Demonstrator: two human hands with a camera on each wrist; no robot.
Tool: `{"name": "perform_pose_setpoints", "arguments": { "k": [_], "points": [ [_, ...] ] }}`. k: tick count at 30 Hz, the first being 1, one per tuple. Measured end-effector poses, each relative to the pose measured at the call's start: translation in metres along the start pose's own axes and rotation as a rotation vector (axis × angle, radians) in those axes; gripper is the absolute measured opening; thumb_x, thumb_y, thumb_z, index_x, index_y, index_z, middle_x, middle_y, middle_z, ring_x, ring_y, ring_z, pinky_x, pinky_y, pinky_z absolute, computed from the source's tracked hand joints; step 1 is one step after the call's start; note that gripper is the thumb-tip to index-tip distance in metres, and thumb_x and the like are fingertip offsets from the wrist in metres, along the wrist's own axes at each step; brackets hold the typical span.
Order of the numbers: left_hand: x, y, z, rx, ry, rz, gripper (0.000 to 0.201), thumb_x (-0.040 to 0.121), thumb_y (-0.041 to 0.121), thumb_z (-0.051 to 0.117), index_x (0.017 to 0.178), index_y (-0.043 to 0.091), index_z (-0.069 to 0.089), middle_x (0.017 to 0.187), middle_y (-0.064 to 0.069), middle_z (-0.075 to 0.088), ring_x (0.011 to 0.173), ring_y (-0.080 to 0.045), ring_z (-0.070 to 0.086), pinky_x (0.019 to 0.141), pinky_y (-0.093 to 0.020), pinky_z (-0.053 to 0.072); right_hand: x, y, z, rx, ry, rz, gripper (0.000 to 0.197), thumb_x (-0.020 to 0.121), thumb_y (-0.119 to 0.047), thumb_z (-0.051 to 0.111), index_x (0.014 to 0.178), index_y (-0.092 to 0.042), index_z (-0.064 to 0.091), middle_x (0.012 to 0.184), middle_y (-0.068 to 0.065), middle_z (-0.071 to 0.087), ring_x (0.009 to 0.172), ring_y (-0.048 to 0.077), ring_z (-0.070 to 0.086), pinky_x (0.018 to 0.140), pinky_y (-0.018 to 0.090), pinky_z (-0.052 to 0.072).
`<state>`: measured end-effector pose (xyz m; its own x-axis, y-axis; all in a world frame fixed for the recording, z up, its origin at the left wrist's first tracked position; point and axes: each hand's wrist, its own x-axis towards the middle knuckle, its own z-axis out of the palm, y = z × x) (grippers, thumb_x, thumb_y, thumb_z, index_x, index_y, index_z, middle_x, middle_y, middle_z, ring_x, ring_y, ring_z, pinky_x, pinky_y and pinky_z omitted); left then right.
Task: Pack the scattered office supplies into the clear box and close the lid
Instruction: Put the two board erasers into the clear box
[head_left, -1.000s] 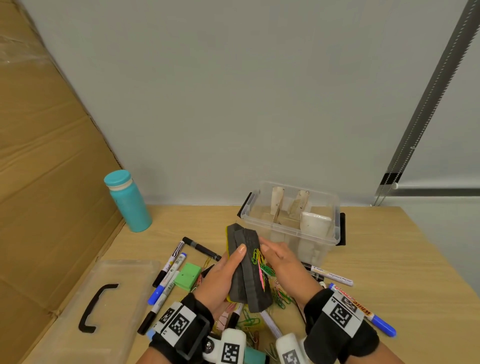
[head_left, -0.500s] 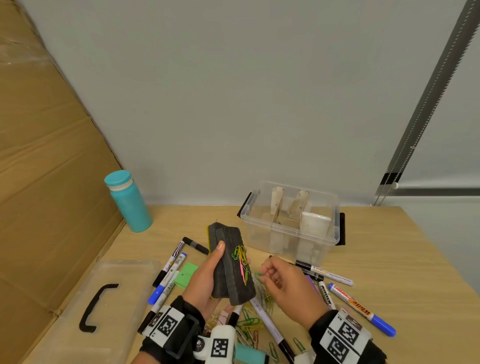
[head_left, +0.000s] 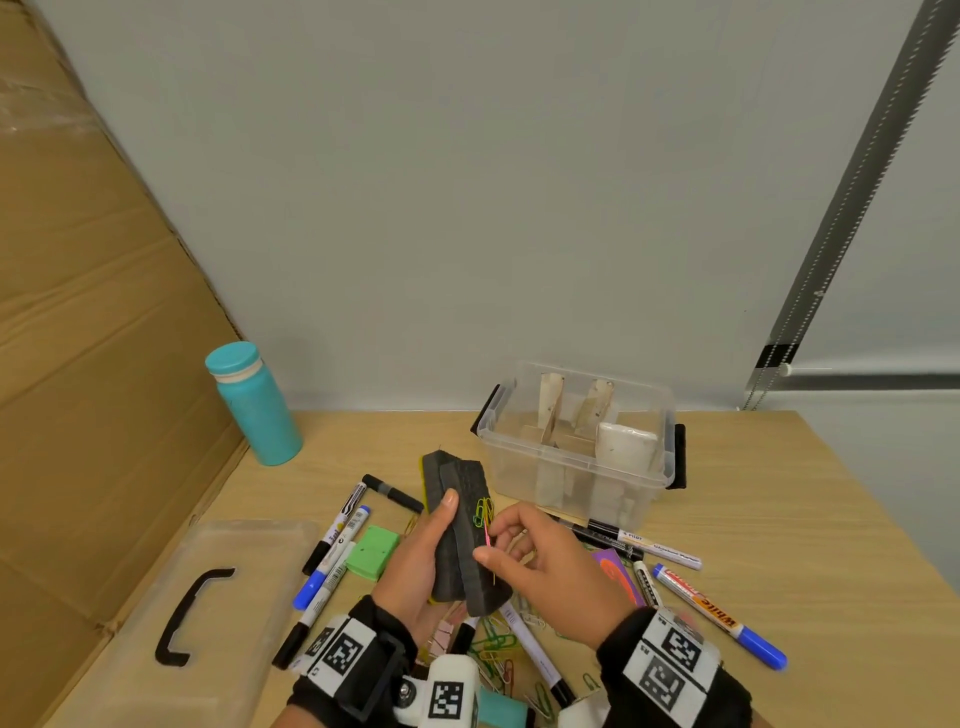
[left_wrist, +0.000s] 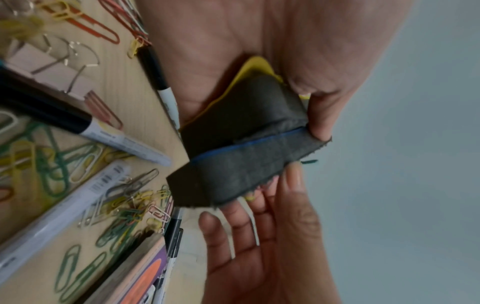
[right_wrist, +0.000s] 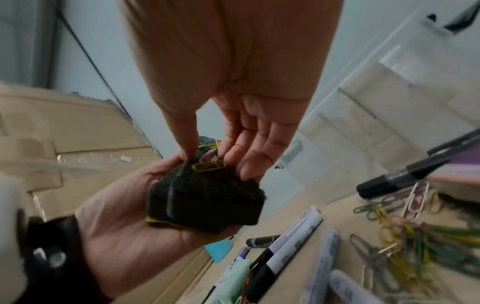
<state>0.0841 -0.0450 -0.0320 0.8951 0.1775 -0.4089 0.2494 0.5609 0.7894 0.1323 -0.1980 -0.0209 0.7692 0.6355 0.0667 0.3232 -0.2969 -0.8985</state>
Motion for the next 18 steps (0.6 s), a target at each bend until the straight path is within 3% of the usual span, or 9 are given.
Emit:
{"name": "perform_pose_setpoints", "arguments": {
  "k": [4,7,10,13,15,18],
  "points": [
    [0.0,-0.001,-0.003,-0.029,0.017,0.011,0.051,0.084,0.044,0.058,0.124,0.011,0.06,0.12,-0.025,0.063,0.11,-0.04,0.061,0.1,-0.055,0.045,0.003,0.002,0.0,0.132,-0.097,0.076,0.005,0.09,-0.022,0.061,0.087,-0.021,0.059,0.077,-0.007,0.057,0.07,0.006,0.057,0.068,0.025,0.055],
    [-0.003,-0.001,-0.005,-0.05,-0.025,0.022,0.043,0.088,0.042,0.052,0.11,0.01,0.069,0.11,-0.024,0.067,0.099,-0.035,0.064,0.098,-0.052,0.046,0.002,0.011,-0.002,0.109,-0.085,0.095,0.012,0.091,-0.009,0.057,0.086,-0.02,0.057,0.078,-0.005,0.058,0.069,0.005,0.058,0.066,0.019,0.054],
    [-0.004,0.002,-0.003,-0.071,-0.035,0.024,0.038,0.086,0.041,0.053,0.102,0.013,0.074,0.116,-0.023,0.066,0.108,-0.035,0.063,0.095,-0.048,0.048,-0.001,0.022,-0.006,-0.09,-0.091,0.087,0.017,0.09,-0.008,0.055,0.083,-0.024,0.055,0.075,-0.009,0.056,0.061,-0.002,0.054,0.061,0.011,0.045],
    [-0.001,0.004,-0.003,-0.078,-0.036,0.026,0.047,0.083,0.043,0.056,0.119,0.014,0.063,0.123,-0.02,0.063,0.118,-0.036,0.057,0.099,-0.048,0.045,-0.007,0.032,-0.009,-0.396,-0.178,0.098,0.016,0.091,-0.016,0.053,0.084,-0.031,0.051,0.085,-0.01,0.056,0.069,-0.003,0.052,0.063,0.011,0.04],
    [0.002,0.005,-0.003,-0.051,-0.029,0.034,0.055,0.08,0.046,0.059,0.126,0.015,0.058,0.124,-0.019,0.063,0.119,-0.035,0.057,0.104,-0.05,0.042,-0.008,0.032,-0.011,-0.49,-0.124,0.089,0.012,0.092,-0.02,0.051,0.092,-0.031,0.05,0.089,-0.013,0.052,0.072,0.0,0.05,0.063,0.013,0.039],
    [0.003,0.001,-0.001,-0.004,-0.039,0.025,0.057,0.081,0.048,0.06,0.128,0.017,0.058,0.123,-0.017,0.064,0.117,-0.034,0.059,0.105,-0.052,0.041,-0.004,0.02,-0.011,-0.351,0.104,-0.033,0.011,0.092,-0.026,0.053,0.102,-0.032,0.052,0.098,-0.015,0.052,0.075,0.001,0.054,0.067,0.012,0.044]
  ]
}}
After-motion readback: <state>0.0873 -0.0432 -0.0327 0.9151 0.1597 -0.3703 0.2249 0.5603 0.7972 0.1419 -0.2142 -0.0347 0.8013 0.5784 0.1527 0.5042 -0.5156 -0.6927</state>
